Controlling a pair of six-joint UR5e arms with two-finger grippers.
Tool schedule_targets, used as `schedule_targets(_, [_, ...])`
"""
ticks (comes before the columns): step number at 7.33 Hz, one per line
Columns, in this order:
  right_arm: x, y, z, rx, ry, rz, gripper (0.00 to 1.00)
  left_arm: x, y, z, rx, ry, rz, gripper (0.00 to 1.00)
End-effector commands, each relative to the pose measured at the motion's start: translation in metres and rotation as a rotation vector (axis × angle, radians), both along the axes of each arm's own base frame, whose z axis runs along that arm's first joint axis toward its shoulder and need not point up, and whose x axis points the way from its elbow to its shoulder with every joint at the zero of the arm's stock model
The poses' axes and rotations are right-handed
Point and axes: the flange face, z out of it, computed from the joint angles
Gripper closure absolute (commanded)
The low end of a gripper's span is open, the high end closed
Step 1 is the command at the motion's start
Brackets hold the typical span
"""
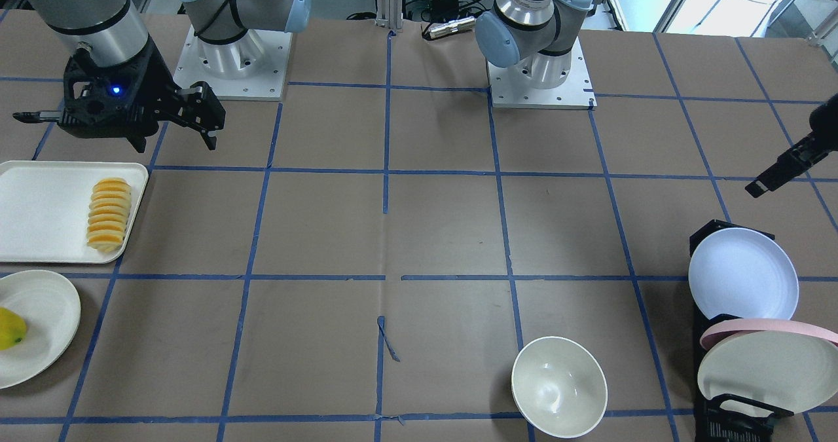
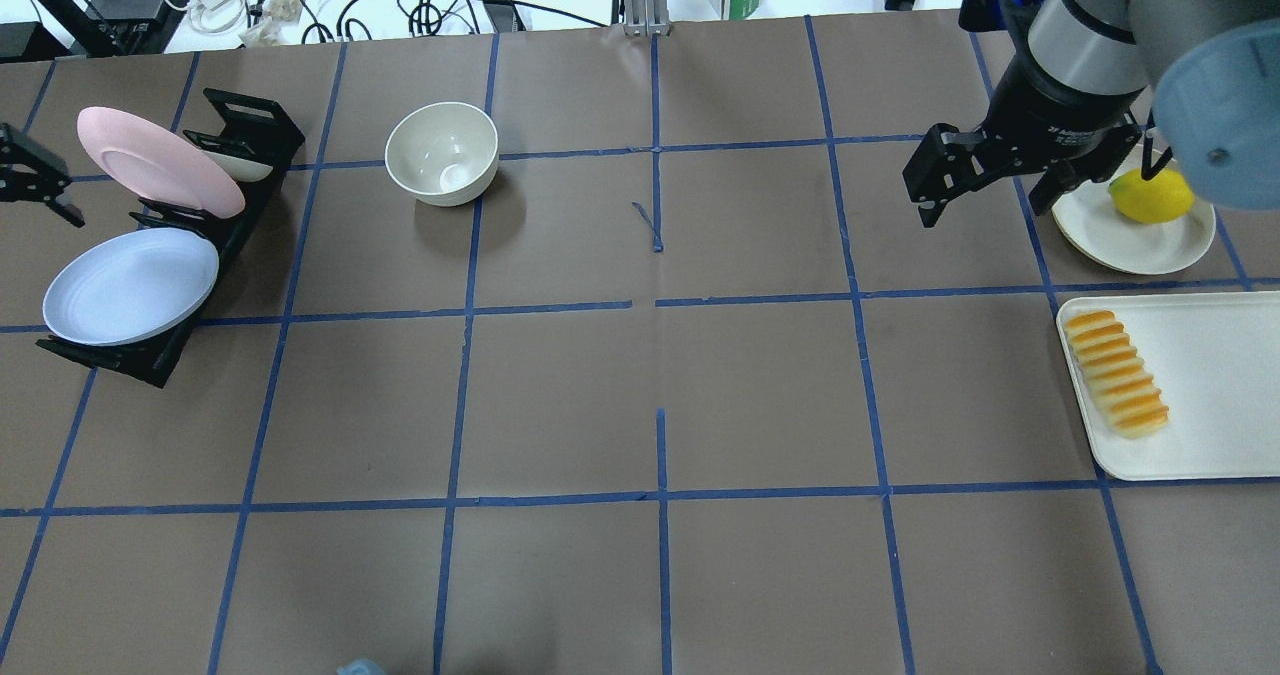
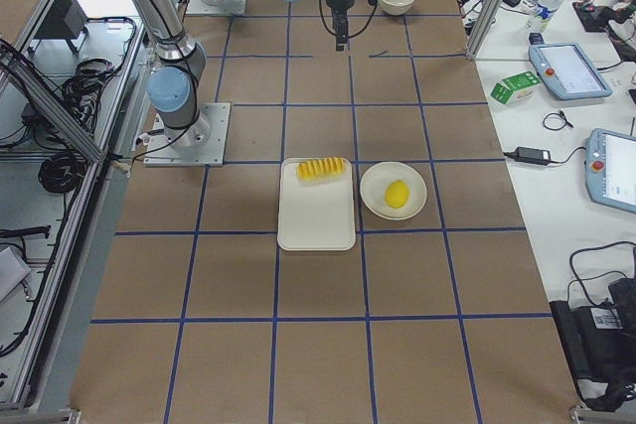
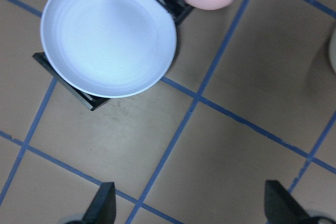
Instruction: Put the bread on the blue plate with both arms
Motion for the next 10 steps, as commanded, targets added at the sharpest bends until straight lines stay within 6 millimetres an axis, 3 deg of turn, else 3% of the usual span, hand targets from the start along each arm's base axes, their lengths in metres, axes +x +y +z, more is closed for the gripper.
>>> schedule_targets(1, [-0.036,0.002,-0.029,0.045,-0.003,-0.003,0.00,0.073,0.000,-0.068,0.005,0.017,-0.080,0.00])
schedule_targets(2, [-0.082,0.003,-0.040,0.072,-0.014,-0.025,0.00,0.108,-0.002,-0.092,-0.015,0.009,-0.095,0.00])
schedule_targets(3, [-0.127,0.013,-0.067,0.112,-0.055,-0.065,0.00,0.125,-0.013,-0.112,-0.053,-0.031,-0.095,0.00])
schedule_targets(4, [-0.155,0.017,-0.089,0.068,-0.034,-0.067,0.00,0.131,-0.019,-0.130,-0.047,-0.022,-0.075,0.00])
schedule_targets(5, [-0.163,0.020,-0.111,0.018,-0.008,0.002,0.00,0.134,-0.022,-0.141,-0.053,-0.004,-0.069,0.00])
schedule_targets(6, [-0.180,0.025,-0.146,0.013,-0.007,-0.016,0.00,0.134,-0.024,-0.151,-0.061,0.023,-0.066,0.01])
schedule_targets(7, [-0.197,0.034,-0.170,0.001,-0.004,-0.028,0.00,0.135,-0.024,-0.156,-0.054,0.027,-0.067,0.07])
schedule_targets(8, [-0.210,0.044,-0.186,-0.023,0.013,0.095,0.00,0.136,-0.024,-0.160,-0.043,0.026,-0.075,0.26])
schedule_targets(10, [-0.238,0.058,-0.233,-0.006,-0.012,0.127,0.00,0.136,-0.025,-0.166,-0.037,0.033,-0.079,0.48])
